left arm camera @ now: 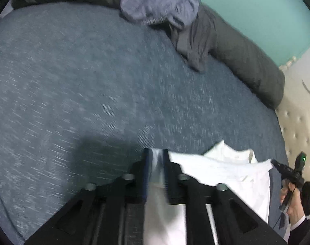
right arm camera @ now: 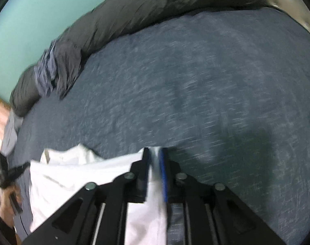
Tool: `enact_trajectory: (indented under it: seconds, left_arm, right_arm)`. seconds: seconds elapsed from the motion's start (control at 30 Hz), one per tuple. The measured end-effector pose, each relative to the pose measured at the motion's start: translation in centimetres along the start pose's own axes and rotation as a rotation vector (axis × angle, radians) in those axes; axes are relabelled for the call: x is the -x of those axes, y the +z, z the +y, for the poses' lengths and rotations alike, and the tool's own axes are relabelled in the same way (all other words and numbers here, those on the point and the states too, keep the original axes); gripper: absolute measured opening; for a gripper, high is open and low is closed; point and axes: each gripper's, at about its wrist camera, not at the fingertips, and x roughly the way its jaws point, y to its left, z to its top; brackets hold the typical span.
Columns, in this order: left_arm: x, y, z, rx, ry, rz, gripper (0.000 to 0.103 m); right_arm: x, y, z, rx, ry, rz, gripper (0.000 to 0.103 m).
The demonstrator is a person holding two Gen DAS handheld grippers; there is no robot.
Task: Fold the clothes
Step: 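Lower the hem onto the collar and open both tools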
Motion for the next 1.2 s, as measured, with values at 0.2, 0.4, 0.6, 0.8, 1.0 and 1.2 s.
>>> enact_trajectory:
  seconds: [0.2,0.4,0.6,0.8,1.0,1.2]
  left_arm:
    - [3.7,-1.6,1.3,-0.017,-0.002,0.016,0.028]
    - [7.4,-8.7,2.1,-0.038,-0.066,0.125,0.045]
    - [10.0,-15.4,3.7,-0.001,-0.114,0.193,0.046]
    - [11.6,-19.1,4.4,0.023,-0.119,0.203,0.05]
    - [12.1,-21.0,3.9,0.026,-0.133,0.18,0.05]
    - [11.6,-21.0,3.4,0.041,-0.174,0.171,0.05]
  right_arm:
    - [4.3,-1.4,-2.6,-0.067,0.062,-0.074,0.047]
    - [7.1,-7.6,-3.5,-0.061,0.135,0.067,0.047]
    - [9.7,-14.9,-4.1,-0.092,0.194,0.173,0.047]
    - [10.9,-20.2,-4.4,-0.093,0.185,0.242,0.052]
    - [11.1,-22.2,-5.2,-0.153,0.203,0.203,0.056]
    - [10.7,-22.4,-3.9,-0.137,0.25,0.197,0.056]
